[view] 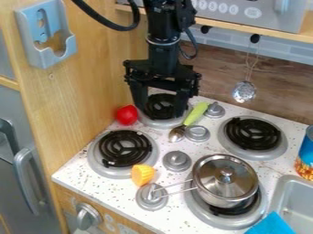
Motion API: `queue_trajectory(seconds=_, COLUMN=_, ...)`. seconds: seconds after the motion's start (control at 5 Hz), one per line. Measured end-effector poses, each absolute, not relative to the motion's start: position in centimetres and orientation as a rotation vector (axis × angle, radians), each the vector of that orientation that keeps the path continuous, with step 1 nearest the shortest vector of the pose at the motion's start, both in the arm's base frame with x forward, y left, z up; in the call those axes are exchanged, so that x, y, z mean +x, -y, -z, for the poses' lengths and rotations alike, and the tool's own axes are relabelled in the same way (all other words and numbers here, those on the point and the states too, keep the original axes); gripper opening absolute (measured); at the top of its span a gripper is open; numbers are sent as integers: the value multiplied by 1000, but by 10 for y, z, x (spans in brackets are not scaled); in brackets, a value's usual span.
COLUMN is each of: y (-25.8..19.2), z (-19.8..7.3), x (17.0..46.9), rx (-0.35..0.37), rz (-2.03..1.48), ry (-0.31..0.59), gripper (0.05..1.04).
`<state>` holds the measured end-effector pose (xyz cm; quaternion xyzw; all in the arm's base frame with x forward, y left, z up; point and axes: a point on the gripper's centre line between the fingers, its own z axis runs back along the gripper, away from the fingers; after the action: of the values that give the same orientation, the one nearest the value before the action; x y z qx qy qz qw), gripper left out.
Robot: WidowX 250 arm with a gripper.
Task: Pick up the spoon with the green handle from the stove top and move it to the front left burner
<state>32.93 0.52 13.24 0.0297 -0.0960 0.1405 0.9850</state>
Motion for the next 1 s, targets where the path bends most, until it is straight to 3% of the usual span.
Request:
queue_trajectory(seconds=0.2, y=-5, z=-122, x=328, rx=61, rz=-283, ry=160, gripper=1008)
queue_trajectory(seconds=0.4, y=-13, z=-95, x=342, rx=6, rz=-285, ry=134, gripper=1008)
queue_trajectory(seconds=0.6, y=-30, z=-88, x=361, rx=0, rz=-321, ry=201, gripper=1008)
queue_trajectory(seconds=0.8, y=-30, z=-72, x=392, rx=-41, rz=-316, ry=348, gripper=1008)
queue_trajectory(seconds=1.0, y=-38, z=-65, x=416, rx=-18, rz=-318, ry=542, gripper=1008)
